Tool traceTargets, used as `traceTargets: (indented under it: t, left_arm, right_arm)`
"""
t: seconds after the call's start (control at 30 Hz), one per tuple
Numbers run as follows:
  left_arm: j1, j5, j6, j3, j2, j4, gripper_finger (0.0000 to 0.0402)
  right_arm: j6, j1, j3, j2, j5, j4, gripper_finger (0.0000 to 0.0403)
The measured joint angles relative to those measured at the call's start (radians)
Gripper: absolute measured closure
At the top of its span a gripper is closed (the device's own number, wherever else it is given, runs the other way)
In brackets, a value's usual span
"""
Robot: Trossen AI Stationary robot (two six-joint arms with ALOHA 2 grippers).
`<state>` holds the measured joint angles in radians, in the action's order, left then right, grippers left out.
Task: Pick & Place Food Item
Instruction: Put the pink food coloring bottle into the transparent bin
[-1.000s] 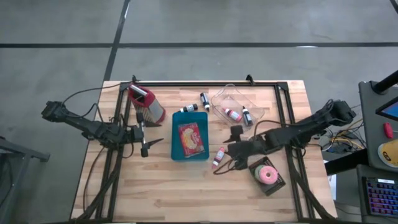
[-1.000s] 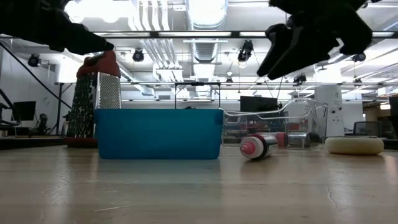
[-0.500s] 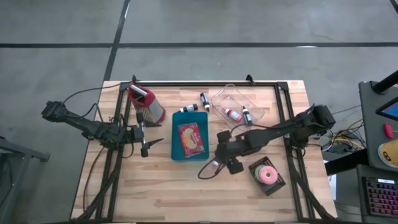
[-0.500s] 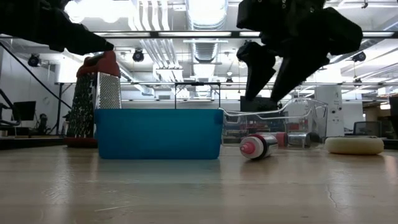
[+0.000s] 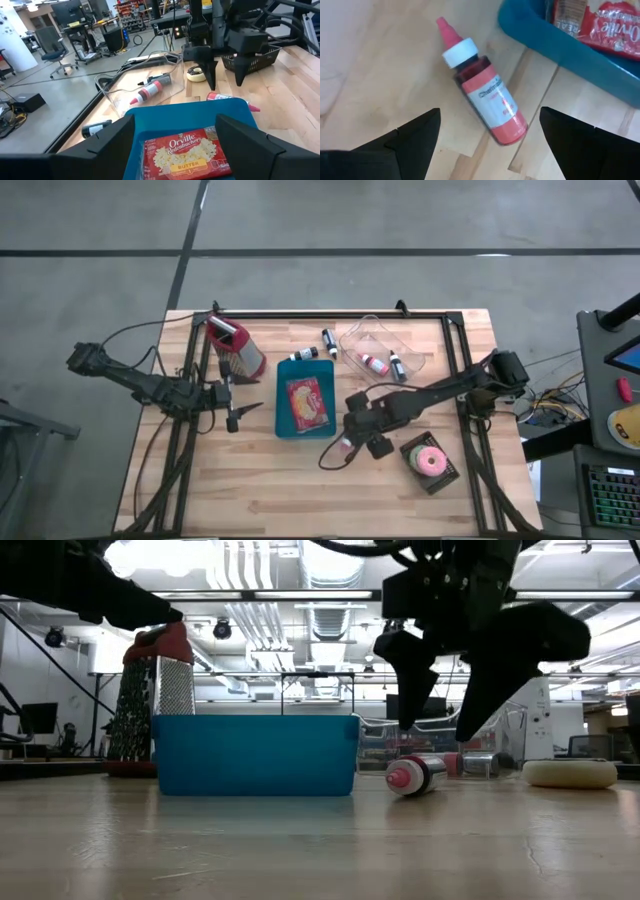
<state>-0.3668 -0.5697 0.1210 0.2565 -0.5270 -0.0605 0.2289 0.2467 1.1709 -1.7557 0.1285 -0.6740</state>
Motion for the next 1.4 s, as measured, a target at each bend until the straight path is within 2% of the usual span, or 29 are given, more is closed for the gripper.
traceTargets:
  t: [0.2, 0.83, 1.23, 1.4]
  left_arm:
    - [0.0, 0.0, -0.003, 0.0, 0.0, 0.0, 0.0117]
    - [0.0, 0.0, -0.016, 0.0, 0.0, 0.0, 0.0117]
    - [0.0, 0.0, -0.017, 0.0, 0.0, -0.009, 0.0117]
    - [0.0, 0.0, -0.017, 0.0, 0.0, -0.013, 0.0117]
  right_arm:
    - [0.032, -0.016, -0.05, 0.0, -0.01, 0.097, 0.0066]
    - [0.09, -0.063, -0.145, 0.001, -0.087, 0.244, 0.0078]
    - [0.118, -0.086, -0.11, -0.09, -0.163, 0.228, 0.008]
    - [0.119, -0.085, -0.109, -0.093, -0.167, 0.227, 0.011]
